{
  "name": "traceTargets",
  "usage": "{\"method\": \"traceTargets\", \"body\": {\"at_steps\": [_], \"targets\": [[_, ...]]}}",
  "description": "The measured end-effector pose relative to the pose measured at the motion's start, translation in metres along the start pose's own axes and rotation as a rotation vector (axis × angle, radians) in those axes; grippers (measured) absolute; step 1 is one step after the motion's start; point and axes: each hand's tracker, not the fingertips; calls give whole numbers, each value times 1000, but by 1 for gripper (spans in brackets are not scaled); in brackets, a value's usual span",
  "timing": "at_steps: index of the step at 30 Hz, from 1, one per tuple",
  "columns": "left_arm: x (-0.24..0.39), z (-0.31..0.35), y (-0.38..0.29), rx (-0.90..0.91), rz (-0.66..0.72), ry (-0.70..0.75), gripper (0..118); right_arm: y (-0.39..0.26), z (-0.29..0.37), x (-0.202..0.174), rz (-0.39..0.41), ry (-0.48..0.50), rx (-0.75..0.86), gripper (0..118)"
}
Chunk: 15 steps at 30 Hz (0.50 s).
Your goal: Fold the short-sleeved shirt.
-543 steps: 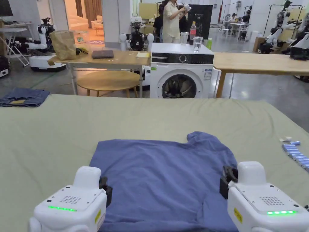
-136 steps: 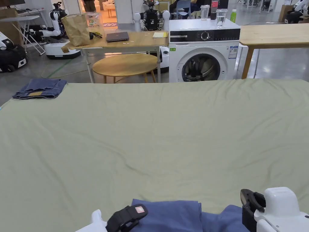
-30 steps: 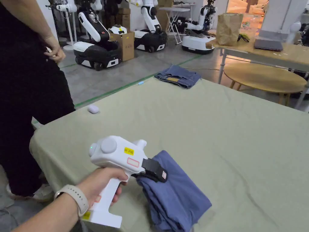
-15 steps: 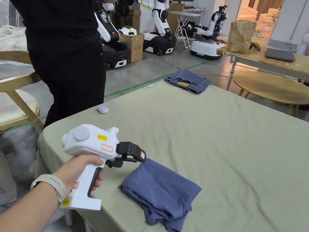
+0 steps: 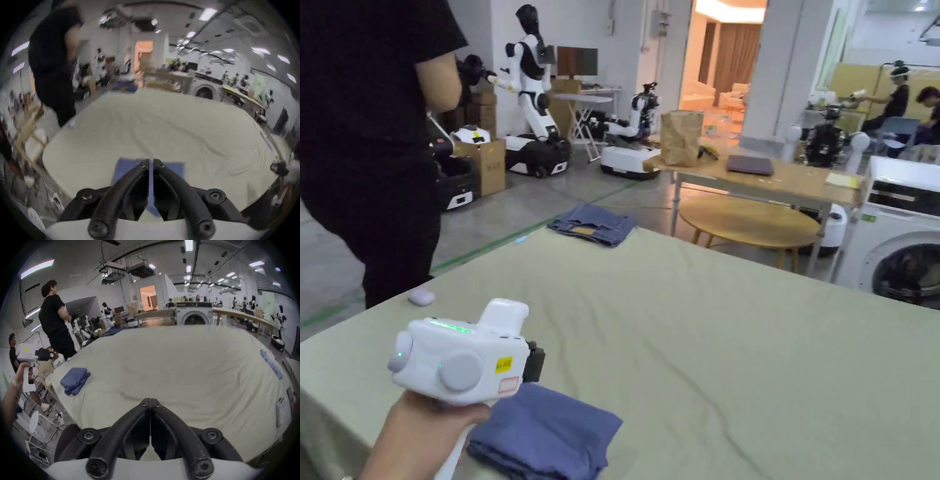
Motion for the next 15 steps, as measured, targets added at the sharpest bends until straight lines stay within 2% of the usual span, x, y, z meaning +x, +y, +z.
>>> {"method": "traceTargets", "body": {"at_steps": [4, 8, 10, 13, 14, 15], "targets": [[110, 24, 27, 154, -61, -82, 1, 57, 22, 16, 44, -87, 119, 0], [205, 29, 58, 292, -120, -112, 1, 117, 40, 32, 33, -162, 260, 0], [242, 30, 71, 360, -154, -118, 1, 139, 47, 36, 36, -191, 320, 0], [278, 32, 84, 420, -167, -106, 1, 163, 57, 39, 105, -277, 397, 0], [285, 39, 84, 416, -166, -143, 1, 166, 66, 39, 137, -318, 412, 0], [290, 44, 82, 413, -160, -151, 1, 167, 73, 39, 139, -348, 434, 0]]}}
